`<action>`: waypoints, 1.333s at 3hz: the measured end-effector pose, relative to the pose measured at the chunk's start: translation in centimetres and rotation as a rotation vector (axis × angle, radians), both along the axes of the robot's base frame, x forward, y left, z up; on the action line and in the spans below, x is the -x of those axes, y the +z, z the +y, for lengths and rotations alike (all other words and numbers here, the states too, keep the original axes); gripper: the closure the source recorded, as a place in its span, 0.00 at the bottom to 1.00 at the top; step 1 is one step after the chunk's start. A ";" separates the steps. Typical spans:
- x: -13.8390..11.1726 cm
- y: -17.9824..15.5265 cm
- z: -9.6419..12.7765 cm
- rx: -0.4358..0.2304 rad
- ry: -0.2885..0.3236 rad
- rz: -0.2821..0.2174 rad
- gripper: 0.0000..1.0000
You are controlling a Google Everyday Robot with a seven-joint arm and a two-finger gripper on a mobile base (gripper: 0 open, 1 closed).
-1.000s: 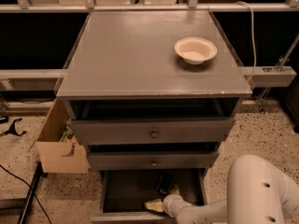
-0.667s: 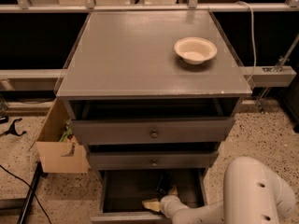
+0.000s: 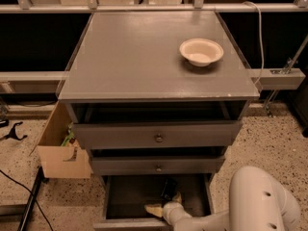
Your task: Pick rxbar blueberry from bottom drawer and place on counter
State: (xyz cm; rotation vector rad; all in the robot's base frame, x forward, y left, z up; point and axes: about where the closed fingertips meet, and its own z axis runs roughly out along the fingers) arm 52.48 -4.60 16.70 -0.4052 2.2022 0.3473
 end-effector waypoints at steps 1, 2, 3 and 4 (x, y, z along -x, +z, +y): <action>-0.6 -0.4 0.0 0.006 -0.023 -0.017 0.00; -1.3 -0.9 -0.1 0.024 -0.049 -0.025 0.00; -2.2 -1.4 -0.3 0.058 -0.079 -0.012 0.00; -2.6 -1.9 -0.4 0.078 -0.097 0.001 0.00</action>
Offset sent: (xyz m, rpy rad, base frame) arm 0.0197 -0.0041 -0.0143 -0.0473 -0.0313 -0.0826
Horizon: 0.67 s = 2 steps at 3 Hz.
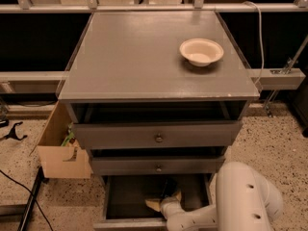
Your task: Pick rxbar blueberry from bottom drawer and place on counter
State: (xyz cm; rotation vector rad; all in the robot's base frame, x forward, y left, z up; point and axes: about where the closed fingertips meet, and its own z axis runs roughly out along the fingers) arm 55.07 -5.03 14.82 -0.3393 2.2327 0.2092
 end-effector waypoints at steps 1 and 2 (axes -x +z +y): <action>-0.8 -1.1 -0.6 -0.004 -0.029 0.012 0.00; -2.3 -3.1 -2.4 -0.016 -0.069 0.033 0.00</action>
Offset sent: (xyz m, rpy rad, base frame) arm 0.0182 -0.0182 -0.0269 0.0239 0.0296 -0.0674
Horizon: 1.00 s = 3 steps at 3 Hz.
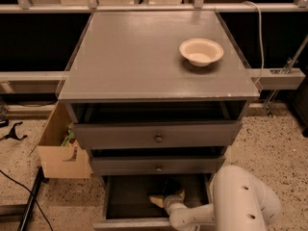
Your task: Pick rxbar blueberry from bottom drawer and place on counter
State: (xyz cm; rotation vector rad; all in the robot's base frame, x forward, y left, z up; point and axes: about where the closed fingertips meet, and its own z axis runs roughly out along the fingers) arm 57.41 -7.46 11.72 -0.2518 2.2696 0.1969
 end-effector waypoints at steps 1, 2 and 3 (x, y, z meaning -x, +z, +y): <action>-0.4 -0.4 -0.3 0.010 -0.001 0.003 0.00; -0.7 -0.6 -0.5 0.022 0.002 -0.003 0.00; -0.9 -0.8 -0.6 0.037 0.003 -0.011 0.00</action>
Offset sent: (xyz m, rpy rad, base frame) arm 0.0105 -0.0088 -0.0087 -0.0415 -0.0126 0.0067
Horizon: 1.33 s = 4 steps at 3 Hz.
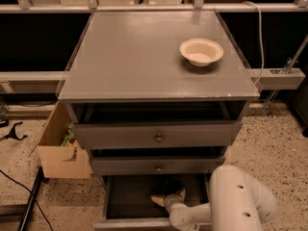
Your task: Pick rxbar blueberry from bottom drawer and place on counter
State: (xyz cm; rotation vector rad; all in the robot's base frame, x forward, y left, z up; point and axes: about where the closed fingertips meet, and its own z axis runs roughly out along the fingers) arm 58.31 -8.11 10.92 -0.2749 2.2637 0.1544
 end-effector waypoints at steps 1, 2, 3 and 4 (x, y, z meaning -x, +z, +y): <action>-0.2 -0.2 -0.1 0.012 -0.003 -0.004 0.00; -0.4 -0.5 -0.3 0.021 -0.006 -0.003 0.00; -0.6 -0.8 -0.4 0.029 -0.008 -0.003 0.15; -0.7 -0.9 -0.3 0.032 -0.008 -0.003 0.38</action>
Offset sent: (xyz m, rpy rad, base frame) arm 0.0053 -0.0059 -0.0090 -0.0337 -0.0002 -0.0112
